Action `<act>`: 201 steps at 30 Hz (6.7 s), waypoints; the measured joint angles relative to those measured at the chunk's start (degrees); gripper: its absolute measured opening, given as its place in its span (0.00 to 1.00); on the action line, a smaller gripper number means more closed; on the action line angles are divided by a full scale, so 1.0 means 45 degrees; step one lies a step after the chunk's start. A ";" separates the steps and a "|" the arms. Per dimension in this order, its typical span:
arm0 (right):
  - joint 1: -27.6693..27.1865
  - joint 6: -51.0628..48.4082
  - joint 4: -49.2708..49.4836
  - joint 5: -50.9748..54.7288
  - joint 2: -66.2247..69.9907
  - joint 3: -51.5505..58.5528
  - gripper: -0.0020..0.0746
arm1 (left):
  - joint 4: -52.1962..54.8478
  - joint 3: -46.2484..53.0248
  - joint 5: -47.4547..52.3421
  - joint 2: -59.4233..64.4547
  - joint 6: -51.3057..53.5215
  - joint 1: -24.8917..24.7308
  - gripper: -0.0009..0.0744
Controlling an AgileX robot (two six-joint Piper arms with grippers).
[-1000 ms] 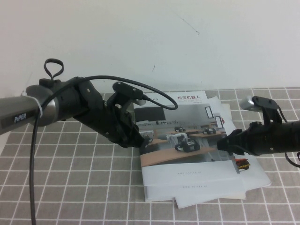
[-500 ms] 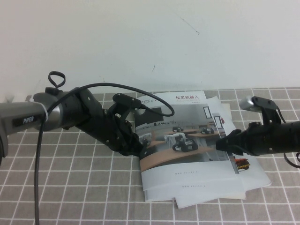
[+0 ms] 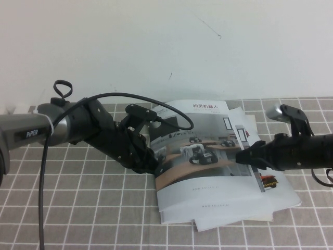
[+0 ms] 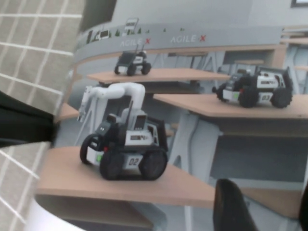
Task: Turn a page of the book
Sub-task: Open the closed book
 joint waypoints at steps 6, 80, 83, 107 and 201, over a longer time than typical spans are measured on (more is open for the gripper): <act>0.0000 -0.0782 0.0891 0.1157 -0.0026 0.0000 0.43 | 0.0000 0.0000 0.0000 0.0000 0.0055 0.0000 0.01; 0.0889 -0.1955 0.0993 0.5686 -0.0110 -0.1654 0.43 | 1.1497 0.0547 0.1455 -0.6486 -0.8597 -0.6035 0.01; 0.0889 -0.1879 0.0993 0.5686 -0.0110 -0.1654 0.43 | 1.4712 0.1361 0.1334 -0.6473 -1.2121 -0.7364 0.01; 0.0889 -0.1778 0.0993 0.5666 -0.0110 -0.1654 0.42 | 3.0521 0.5418 -0.0146 -0.3074 -2.9022 -1.0835 0.01; 0.0919 0.2621 -0.6204 0.1882 -0.0705 -0.2097 0.03 | 1.6702 0.4268 -0.4883 -0.1852 -1.5646 -0.1649 0.01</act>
